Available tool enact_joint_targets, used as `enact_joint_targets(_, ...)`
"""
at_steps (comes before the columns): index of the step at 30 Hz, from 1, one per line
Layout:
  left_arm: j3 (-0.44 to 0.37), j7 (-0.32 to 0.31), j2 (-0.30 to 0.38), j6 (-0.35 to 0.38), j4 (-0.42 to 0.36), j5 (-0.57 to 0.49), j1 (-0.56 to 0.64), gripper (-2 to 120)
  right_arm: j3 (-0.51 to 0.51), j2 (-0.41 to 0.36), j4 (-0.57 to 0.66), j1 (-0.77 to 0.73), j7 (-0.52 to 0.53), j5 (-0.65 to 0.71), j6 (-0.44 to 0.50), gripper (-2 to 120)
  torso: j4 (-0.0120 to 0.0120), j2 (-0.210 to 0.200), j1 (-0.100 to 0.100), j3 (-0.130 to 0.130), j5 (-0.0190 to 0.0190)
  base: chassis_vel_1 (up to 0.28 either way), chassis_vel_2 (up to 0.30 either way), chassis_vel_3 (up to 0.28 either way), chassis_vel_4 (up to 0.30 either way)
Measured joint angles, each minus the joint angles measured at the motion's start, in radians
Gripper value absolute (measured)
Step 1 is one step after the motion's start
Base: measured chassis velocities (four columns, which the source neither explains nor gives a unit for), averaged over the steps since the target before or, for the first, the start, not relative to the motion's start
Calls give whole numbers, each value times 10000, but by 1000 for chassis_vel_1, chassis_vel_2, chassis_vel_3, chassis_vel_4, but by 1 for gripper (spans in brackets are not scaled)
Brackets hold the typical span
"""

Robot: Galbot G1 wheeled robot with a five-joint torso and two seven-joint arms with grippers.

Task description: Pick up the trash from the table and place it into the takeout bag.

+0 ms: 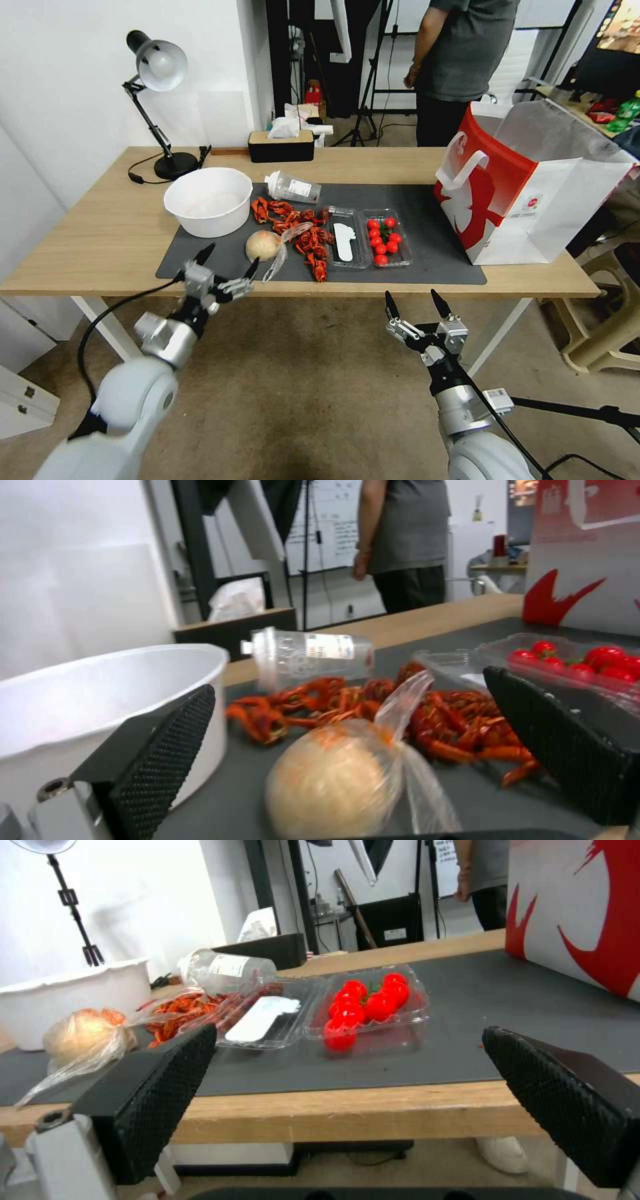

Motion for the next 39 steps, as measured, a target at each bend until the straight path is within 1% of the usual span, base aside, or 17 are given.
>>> enact_joint_targets(3,407,-100,202,117,198,-318,-448,100,16,52,14,-115,-1,-85,0,100,-2,0,-1,0,0,0,0,0,0)
enact_joint_targets(4,880,-320,375,364,400,-535,-918,100,20,126,24,-221,-2,-225,0,100,1,0,0,0,-2,0,0,0,0)
enact_joint_targets(6,1005,-449,419,533,419,-580,-1033,100,21,146,34,-250,-2,-271,0,100,1,0,1,0,-2,0,0,0,0)
enact_joint_targets(7,1249,-774,497,998,436,-736,-1288,100,22,164,51,-278,-1,-324,0,100,2,0,0,0,0,0,0,0,0)
enact_joint_targets(9,1586,-1201,562,1562,495,-1046,-1679,100,43,189,64,-316,2,-397,0,100,2,0,-1,0,1,0,0,0,0)
enact_joint_targets(11,1621,-1244,565,1630,508,-1079,-1729,100,49,192,66,-323,3,-408,0,100,2,0,-1,0,1,0,0,0,0)
enact_joint_targets(13,1892,-1638,547,2257,688,-1250,-2176,100,89,219,73,-370,8,-475,0,100,-1,1,0,0,1,0,0,0,0)
enact_joint_targets(14,1892,-1638,547,2257,688,-1250,-2176,100,89,219,73,-370,8,-475,0,100,-1,1,0,0,1,0,0,0,0)
enact_joint_targets(16,2149,-2043,424,3086,992,-1311,-2671,100,160,278,79,-475,42,-614,6,100,0,0,0,0,0,0,0,0,0)
enact_joint_targets(17,2149,-2043,424,3086,992,-1311,-2671,100,160,278,79,-475,42,-614,6,100,0,0,0,0,0,0,0,0,0)
enact_joint_targets(19,2236,-2155,340,3454,1089,-1361,-2818,100,209,329,91,-549,63,-712,48,100,1,2,-1,0,1,0,0,0,0)
enact_joint_targets(30,2451,-2237,157,3735,1382,-1501,-3102,99,248,439,92,-627,142,-825,123,100,1,2,-1,-1,1,0,0,0,0)
enact_joint_targets(33,2451,-2289,113,3735,1468,-1577,-3086,87,244,496,91,-676,149,-873,167,100,1,3,-1,-1,0,0,0,0,0)
enact_joint_targets(34,2451,-2289,113,3735,1468,-1577,-3086,87,244,496,91,-676,149,-873,167,100,1,3,-1,-1,0,0,0,0,0)
enact_joint_targets(35,2455,-2317,104,3735,1516,-1580,-3073,80,237,505,85,-679,150,-882,182,100,1,2,0,-1,1,0,0,0,0)
enact_joint_targets(37,2461,-2323,102,3733,1541,-1580,-3067,78,233,509,77,-678,151,-888,191,100,2,2,0,-1,0,0,0,0,0)
enact_joint_targets(39,2475,-2335,94,3717,1622,-1580,-3065,64,223,513,51,-649,165,-894,196,100,1,2,0,-1,0,0,0,0,0)
